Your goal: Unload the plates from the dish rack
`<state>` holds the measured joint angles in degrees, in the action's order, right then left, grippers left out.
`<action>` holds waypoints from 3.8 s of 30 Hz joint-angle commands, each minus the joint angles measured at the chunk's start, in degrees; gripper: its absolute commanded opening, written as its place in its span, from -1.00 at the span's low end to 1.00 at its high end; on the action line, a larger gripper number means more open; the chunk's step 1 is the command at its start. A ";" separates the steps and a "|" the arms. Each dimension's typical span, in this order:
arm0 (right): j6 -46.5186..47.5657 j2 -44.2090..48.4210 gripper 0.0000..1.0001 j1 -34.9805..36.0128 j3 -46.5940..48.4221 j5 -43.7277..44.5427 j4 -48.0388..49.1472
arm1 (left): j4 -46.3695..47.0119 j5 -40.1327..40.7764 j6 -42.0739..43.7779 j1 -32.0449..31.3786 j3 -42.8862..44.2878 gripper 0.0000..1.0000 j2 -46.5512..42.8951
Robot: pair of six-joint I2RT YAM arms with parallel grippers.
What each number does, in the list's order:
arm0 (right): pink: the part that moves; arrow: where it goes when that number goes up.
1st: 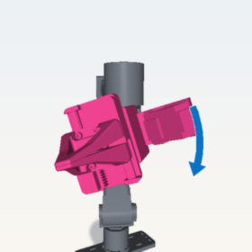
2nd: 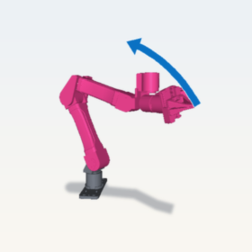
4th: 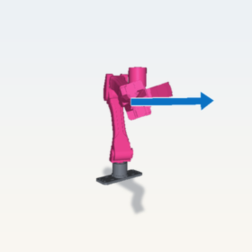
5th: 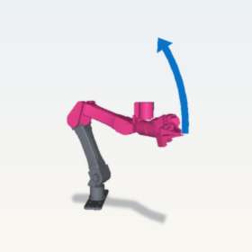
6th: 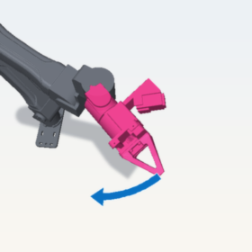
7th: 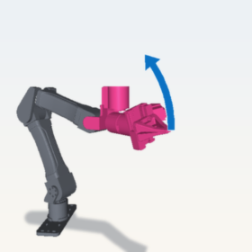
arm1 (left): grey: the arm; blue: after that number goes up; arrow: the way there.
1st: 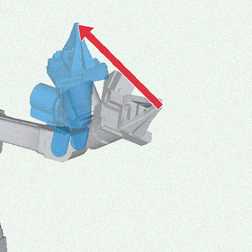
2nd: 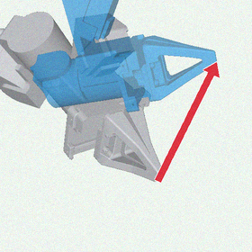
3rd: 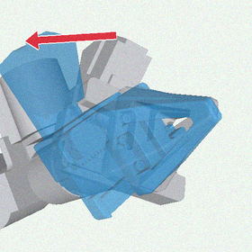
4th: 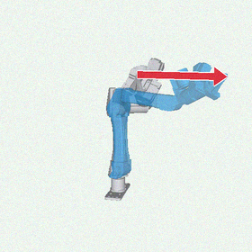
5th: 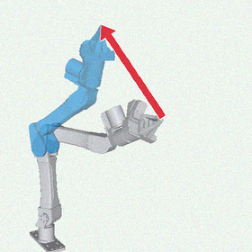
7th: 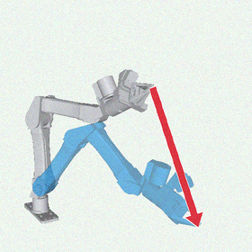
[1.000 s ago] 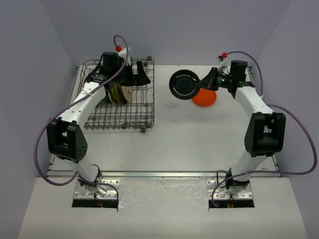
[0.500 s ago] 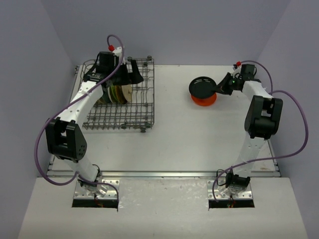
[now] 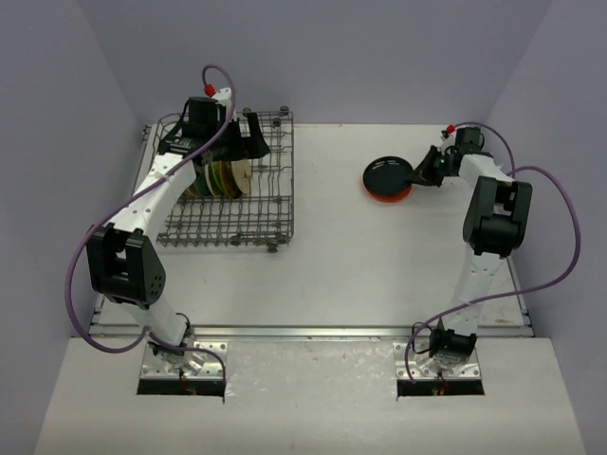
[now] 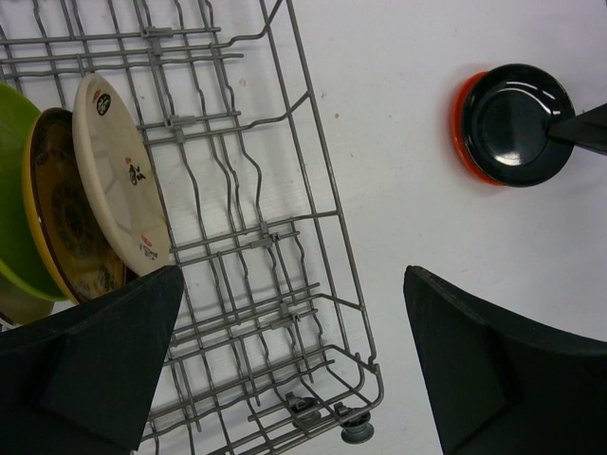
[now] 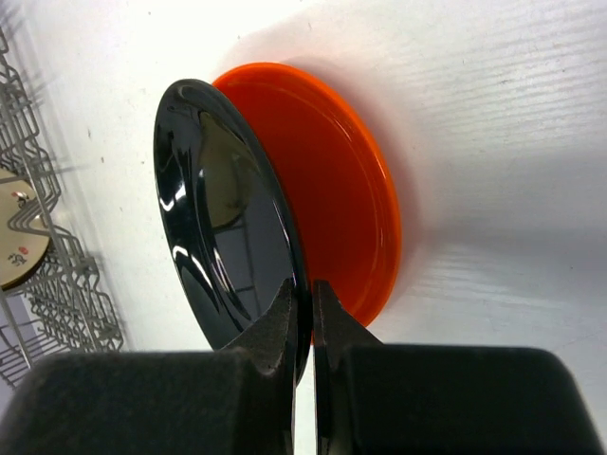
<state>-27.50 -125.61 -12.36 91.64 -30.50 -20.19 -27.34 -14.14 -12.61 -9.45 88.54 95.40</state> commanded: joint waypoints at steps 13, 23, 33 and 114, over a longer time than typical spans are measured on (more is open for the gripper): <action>2.86 1.68 0.54 0.64 3.99 5.10 -4.86 | 0.45 6.09 0.22 -0.13 2.41 1.00 -0.25; 6.83 8.30 0.97 5.37 2.50 15.73 -7.19 | -0.12 23.85 3.02 -0.21 1.96 0.75 -0.57; 6.67 17.68 0.98 8.22 -1.35 14.25 -5.17 | -2.79 29.03 4.70 -0.64 4.92 -0.19 7.16; 5.00 29.45 -0.85 26.16 -12.00 -16.53 13.52 | 6.69 -32.90 -1.36 -5.31 -1.62 -0.93 -1.01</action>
<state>-24.14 -97.40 13.39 78.00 -47.59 -7.96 -24.54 -44.38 -13.02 -14.35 86.24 94.65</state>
